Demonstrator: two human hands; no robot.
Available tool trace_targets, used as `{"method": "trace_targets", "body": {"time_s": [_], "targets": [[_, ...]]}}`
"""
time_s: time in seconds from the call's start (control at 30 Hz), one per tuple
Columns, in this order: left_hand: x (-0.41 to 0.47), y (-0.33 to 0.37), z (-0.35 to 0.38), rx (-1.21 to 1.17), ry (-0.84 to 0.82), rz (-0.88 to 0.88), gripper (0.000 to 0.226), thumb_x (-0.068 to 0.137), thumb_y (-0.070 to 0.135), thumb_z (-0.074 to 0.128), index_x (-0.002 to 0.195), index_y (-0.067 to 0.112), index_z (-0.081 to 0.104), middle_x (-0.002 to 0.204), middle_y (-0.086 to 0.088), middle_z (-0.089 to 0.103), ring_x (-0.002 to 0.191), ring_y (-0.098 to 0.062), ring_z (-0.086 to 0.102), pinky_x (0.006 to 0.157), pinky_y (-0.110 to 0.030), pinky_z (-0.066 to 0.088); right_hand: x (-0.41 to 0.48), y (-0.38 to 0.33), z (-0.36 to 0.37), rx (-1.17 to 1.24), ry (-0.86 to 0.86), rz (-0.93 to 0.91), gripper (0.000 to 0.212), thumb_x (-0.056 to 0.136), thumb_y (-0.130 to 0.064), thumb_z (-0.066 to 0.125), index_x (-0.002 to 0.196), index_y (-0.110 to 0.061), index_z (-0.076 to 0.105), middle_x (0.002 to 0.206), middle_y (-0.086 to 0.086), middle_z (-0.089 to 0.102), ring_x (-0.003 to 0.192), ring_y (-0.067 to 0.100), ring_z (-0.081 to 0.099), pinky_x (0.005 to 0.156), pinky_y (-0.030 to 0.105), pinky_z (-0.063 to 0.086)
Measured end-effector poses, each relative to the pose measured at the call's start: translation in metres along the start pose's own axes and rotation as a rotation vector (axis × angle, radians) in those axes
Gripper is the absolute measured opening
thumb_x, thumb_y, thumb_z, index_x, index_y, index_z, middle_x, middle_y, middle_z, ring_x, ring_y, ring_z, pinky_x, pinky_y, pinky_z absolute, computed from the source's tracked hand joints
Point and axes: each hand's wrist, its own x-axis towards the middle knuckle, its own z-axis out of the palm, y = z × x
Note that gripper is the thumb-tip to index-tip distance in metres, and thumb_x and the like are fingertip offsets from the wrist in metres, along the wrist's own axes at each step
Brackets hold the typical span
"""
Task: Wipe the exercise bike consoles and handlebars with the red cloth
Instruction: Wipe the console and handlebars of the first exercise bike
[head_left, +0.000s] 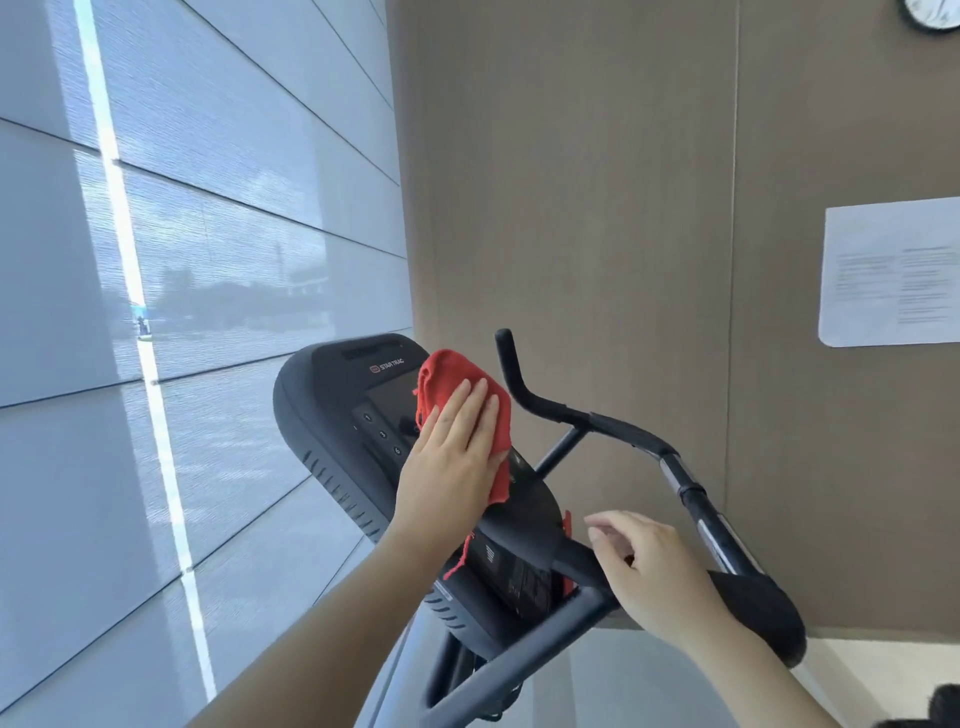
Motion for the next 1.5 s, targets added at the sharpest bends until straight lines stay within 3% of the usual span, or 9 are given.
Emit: {"method": "trace_targets", "body": {"time_s": [0.13, 0.27, 0.47, 0.63, 0.73, 0.97, 1.1, 1.3, 1.5], "targets": [[-0.018, 0.007, 0.0, 0.035, -0.043, 0.059, 0.049, 0.092, 0.037, 0.041, 0.129, 0.006, 0.053, 0.135, -0.009, 0.053, 0.13, -0.025, 0.044, 0.109, -0.042, 0.03, -0.001, -0.001, -0.003, 0.009, -0.008, -0.009, 0.026, 0.093, -0.031, 0.047, 0.112, -0.025, 0.063, 0.108, -0.014, 0.063, 0.093, -0.003, 0.056, 0.077, 0.009, 0.042], [-0.027, -0.003, -0.002, 0.023, -0.068, 0.09, 0.054, 0.092, 0.041, 0.038, 0.136, 0.011, 0.046, 0.142, -0.008, 0.045, 0.134, -0.024, 0.038, 0.106, -0.043, 0.038, -0.001, -0.001, -0.003, 0.025, -0.019, -0.034, 0.025, 0.093, -0.03, 0.047, 0.11, -0.024, 0.064, 0.105, -0.012, 0.065, 0.091, 0.0, 0.058, 0.077, 0.012, 0.045], [0.008, -0.017, -0.017, 0.075, -0.086, -0.087, 0.056, 0.096, 0.033, 0.019, 0.141, 0.001, 0.032, 0.148, -0.018, 0.032, 0.14, -0.036, 0.022, 0.113, -0.045, 0.027, 0.001, 0.002, -0.001, 0.052, -0.027, -0.053, 0.024, 0.093, -0.032, 0.046, 0.108, -0.026, 0.064, 0.101, -0.016, 0.064, 0.091, 0.0, 0.058, 0.08, 0.019, 0.049], [-0.005, 0.021, -0.008, -0.289, 0.049, -0.404, 0.06, 0.09, 0.03, 0.031, 0.142, 0.001, 0.029, 0.151, -0.012, 0.026, 0.14, -0.031, 0.025, 0.112, -0.034, 0.014, 0.001, 0.003, 0.002, 0.031, -0.001, -0.074, 0.025, 0.093, -0.032, 0.044, 0.107, -0.026, 0.064, 0.102, -0.014, 0.065, 0.089, 0.001, 0.058, 0.077, 0.017, 0.049], [-0.021, 0.027, -0.002, -0.425, 0.069, -0.473, 0.056, 0.096, 0.024, 0.039, 0.145, 0.006, 0.021, 0.154, -0.001, 0.016, 0.142, -0.02, 0.019, 0.115, -0.033, 0.021, 0.0, 0.002, 0.002, 0.023, -0.01, -0.094, 0.025, 0.094, -0.031, 0.044, 0.108, -0.025, 0.063, 0.103, -0.013, 0.065, 0.09, 0.002, 0.058, 0.078, 0.018, 0.049], [-0.01, 0.018, -0.014, -0.539, -0.001, -0.489, 0.064, 0.095, 0.016, 0.046, 0.148, 0.008, 0.01, 0.157, -0.002, 0.011, 0.143, -0.016, 0.014, 0.115, -0.024, 0.016, 0.0, 0.001, 0.002, 0.03, -0.029, -0.115, 0.026, 0.094, -0.029, 0.043, 0.107, -0.022, 0.064, 0.102, -0.011, 0.066, 0.09, 0.003, 0.059, 0.078, 0.017, 0.048], [0.004, 0.012, -0.018, -0.645, 0.029, -0.509, 0.061, 0.094, 0.018, 0.046, 0.147, 0.009, 0.016, 0.15, -0.002, 0.026, 0.136, -0.014, 0.028, 0.111, -0.027, 0.025, 0.001, 0.0, 0.002, 0.01, -0.046, -0.118, 0.026, 0.095, -0.035, 0.041, 0.102, -0.024, 0.064, 0.095, -0.013, 0.065, 0.085, 0.006, 0.058, 0.075, 0.022, 0.051], [-0.027, 0.026, -0.01, -0.635, 0.028, -0.543, 0.054, 0.092, 0.014, 0.049, 0.142, 0.016, 0.028, 0.143, 0.011, 0.031, 0.124, -0.003, 0.035, 0.089, 0.001, 0.02, 0.001, 0.0, 0.006, 0.01, -0.029, -0.103, 0.027, 0.095, -0.035, 0.042, 0.101, -0.022, 0.065, 0.095, -0.011, 0.065, 0.084, 0.006, 0.058, 0.075, 0.024, 0.051], [-0.042, 0.042, -0.017, -0.54, -0.097, -0.601, 0.056, 0.095, 0.018, 0.047, 0.145, 0.014, 0.024, 0.15, 0.002, 0.026, 0.134, -0.013, 0.03, 0.094, -0.012, 0.023, 0.003, 0.002, -0.011, 0.152, -0.039, -0.077, 0.025, 0.095, -0.028, 0.043, 0.094, -0.017, 0.066, 0.087, -0.013, 0.06, 0.081, 0.0, 0.056, 0.062, -0.002, 0.035]]}}
